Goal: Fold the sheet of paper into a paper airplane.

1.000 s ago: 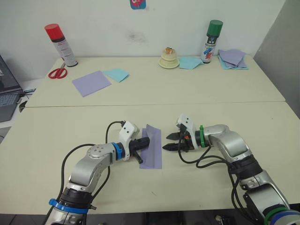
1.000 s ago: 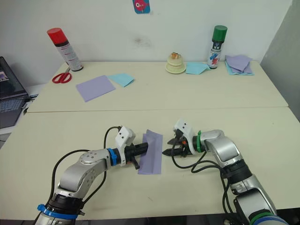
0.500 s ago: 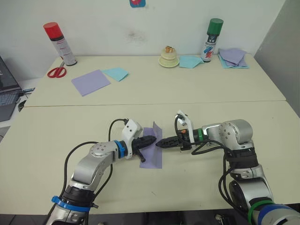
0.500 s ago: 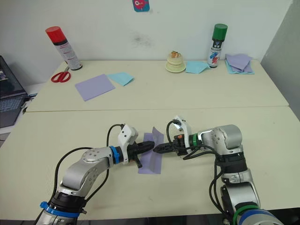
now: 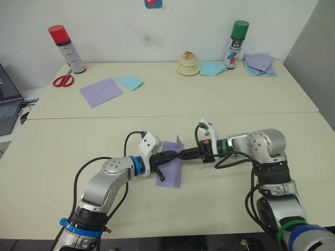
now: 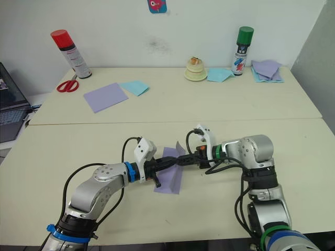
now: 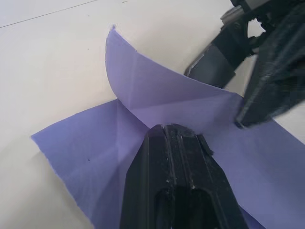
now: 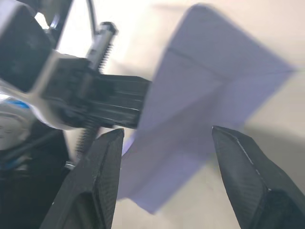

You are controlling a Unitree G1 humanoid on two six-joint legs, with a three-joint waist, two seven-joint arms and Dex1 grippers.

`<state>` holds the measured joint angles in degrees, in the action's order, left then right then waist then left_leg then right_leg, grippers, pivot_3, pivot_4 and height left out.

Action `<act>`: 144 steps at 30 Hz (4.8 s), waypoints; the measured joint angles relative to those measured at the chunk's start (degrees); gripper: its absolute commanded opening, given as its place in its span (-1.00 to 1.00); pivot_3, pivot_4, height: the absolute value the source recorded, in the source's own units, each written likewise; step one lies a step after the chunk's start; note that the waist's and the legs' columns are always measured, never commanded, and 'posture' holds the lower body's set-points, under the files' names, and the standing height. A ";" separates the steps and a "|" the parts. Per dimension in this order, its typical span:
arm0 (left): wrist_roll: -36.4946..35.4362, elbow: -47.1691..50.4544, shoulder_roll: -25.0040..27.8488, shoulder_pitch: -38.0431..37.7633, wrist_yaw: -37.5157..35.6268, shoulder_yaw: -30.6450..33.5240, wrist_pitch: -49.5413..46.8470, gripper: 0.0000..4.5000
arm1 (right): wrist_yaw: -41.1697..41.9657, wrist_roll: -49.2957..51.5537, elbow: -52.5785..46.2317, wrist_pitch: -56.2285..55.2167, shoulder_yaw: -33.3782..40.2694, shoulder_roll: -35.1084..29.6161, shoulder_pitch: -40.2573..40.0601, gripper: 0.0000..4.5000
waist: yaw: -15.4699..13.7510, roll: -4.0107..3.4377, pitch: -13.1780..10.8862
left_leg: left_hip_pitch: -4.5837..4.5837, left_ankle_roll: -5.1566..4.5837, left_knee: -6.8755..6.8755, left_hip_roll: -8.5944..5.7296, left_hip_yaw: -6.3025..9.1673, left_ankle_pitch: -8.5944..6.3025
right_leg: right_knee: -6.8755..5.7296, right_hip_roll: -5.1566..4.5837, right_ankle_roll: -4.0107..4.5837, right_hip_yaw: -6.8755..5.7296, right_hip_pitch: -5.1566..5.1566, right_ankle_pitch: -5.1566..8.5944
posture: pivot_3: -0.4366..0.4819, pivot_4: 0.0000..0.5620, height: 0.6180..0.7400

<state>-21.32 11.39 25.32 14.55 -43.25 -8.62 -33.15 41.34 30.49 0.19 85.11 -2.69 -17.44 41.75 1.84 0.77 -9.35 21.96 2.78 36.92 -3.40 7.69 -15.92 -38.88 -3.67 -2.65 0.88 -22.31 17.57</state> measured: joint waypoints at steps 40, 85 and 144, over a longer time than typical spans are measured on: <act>4.65 -2.77 2.70 -1.94 -1.28 -2.42 3.01 -1.00 | 19.66 -26.02 0.17 -61.94 -27.67 -18.07 -6.41 -0.99 | -0.04 0.11 -0.04 | -0.15 0.03 0.07 0.06 0.05 0.02 | -0.03 0.05 -0.02 0.00 0.12 -0.01 | -0.05 -0.47 1.00; 6.04 -15.51 -7.68 3.50 6.16 0.33 8.23 -1.00 | -0.75 -22.50 4.49 -82.41 -6.87 -2.54 -20.59 -0.99 | -0.19 0.12 0.07 | -1.12 -0.07 0.02 0.15 0.05 0.02 | -0.07 0.43 -0.03 0.08 1.02 -0.20 | -0.05 -0.47 1.00; 11.55 -2.05 0.57 2.47 1.88 -8.82 0.21 -1.00 | -0.71 -22.69 -9.40 -54.51 -3.59 -4.44 -24.81 0.53 | -0.38 0.24 -0.03 | -1.04 -0.08 -0.08 0.17 0.09 0.00 | 0.05 0.34 -0.03 0.14 0.97 -0.20 | -0.05 -0.47 1.00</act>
<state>-9.76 9.34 25.89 17.02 -41.37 -17.44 -32.94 40.63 7.80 -9.21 30.60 -6.28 -21.89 16.94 1.46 1.01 -9.38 20.92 2.70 36.84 -3.23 7.77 -15.92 -38.83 -3.32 -2.68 1.02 -21.34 17.37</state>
